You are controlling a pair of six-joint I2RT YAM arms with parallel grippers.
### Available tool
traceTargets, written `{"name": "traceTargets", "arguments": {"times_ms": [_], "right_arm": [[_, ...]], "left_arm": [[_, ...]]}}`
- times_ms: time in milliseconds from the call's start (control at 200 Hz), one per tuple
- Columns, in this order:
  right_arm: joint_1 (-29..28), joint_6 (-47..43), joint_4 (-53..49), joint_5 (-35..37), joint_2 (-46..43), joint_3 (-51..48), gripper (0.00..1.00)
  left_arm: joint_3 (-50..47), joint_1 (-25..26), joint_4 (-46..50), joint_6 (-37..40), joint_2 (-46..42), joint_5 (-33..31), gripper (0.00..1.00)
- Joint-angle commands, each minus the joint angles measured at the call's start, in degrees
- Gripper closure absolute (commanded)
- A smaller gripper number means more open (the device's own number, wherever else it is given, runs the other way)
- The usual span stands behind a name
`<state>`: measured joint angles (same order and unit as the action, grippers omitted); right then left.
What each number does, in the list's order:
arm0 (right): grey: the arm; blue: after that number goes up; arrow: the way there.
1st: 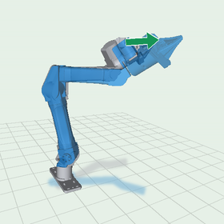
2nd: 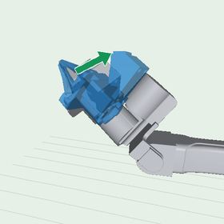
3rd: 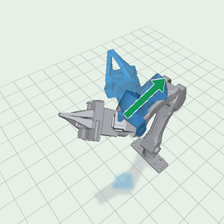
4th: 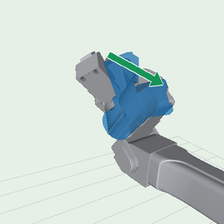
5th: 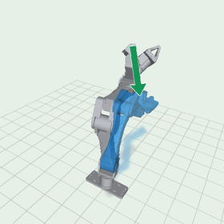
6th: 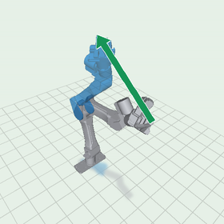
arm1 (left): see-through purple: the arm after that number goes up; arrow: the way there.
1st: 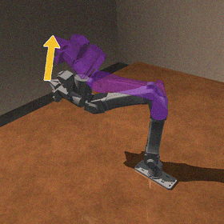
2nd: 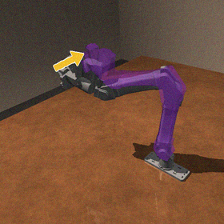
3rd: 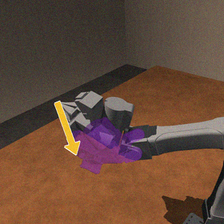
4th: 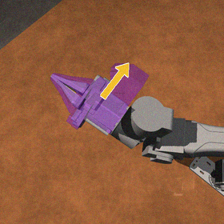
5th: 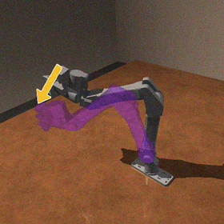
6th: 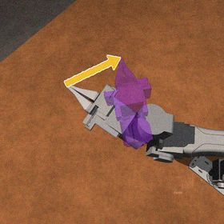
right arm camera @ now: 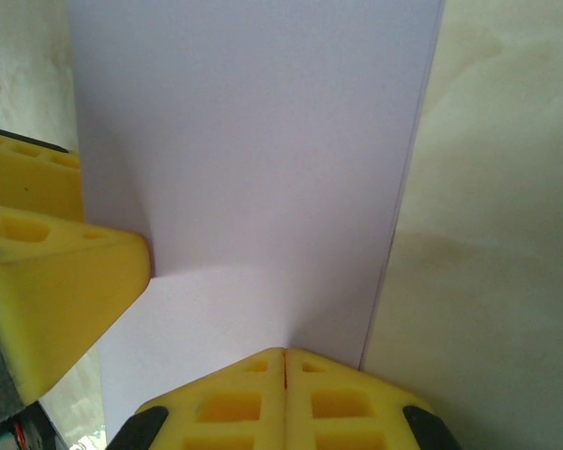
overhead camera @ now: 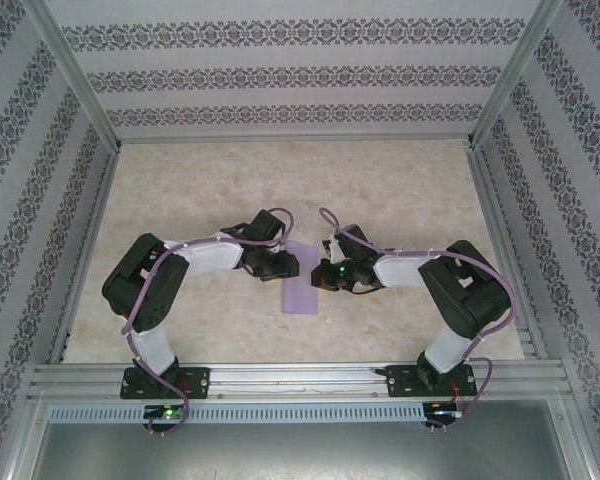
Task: Fold a paper plane with a square sheet of paper (fold left side to right side)
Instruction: Hold the square sheet of paper at the center of the table.
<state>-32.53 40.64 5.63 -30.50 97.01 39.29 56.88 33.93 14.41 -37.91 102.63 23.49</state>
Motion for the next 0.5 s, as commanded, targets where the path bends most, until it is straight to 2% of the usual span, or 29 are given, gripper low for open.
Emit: {"name": "traceTargets", "arguments": {"times_ms": [0, 335, 500], "right_arm": [[-0.86, -1.38, -4.65, 3.81, 3.04, -0.35, 1.0], [-1.28, -2.15, -6.46, 6.06, 4.85, -0.35, 1.0], [-1.26, -2.28, -6.73, 6.51, 4.85, -0.35, 1.0]], "left_arm": [[-3.1, 0.53, -1.5, 0.3, -0.51, -5.25, 0.52], [-5.52, -1.14, -0.86, 3.29, -17.35, -8.77, 0.45], [-7.39, -1.21, -4.67, 4.95, -20.4, -2.77, 0.55]]}}
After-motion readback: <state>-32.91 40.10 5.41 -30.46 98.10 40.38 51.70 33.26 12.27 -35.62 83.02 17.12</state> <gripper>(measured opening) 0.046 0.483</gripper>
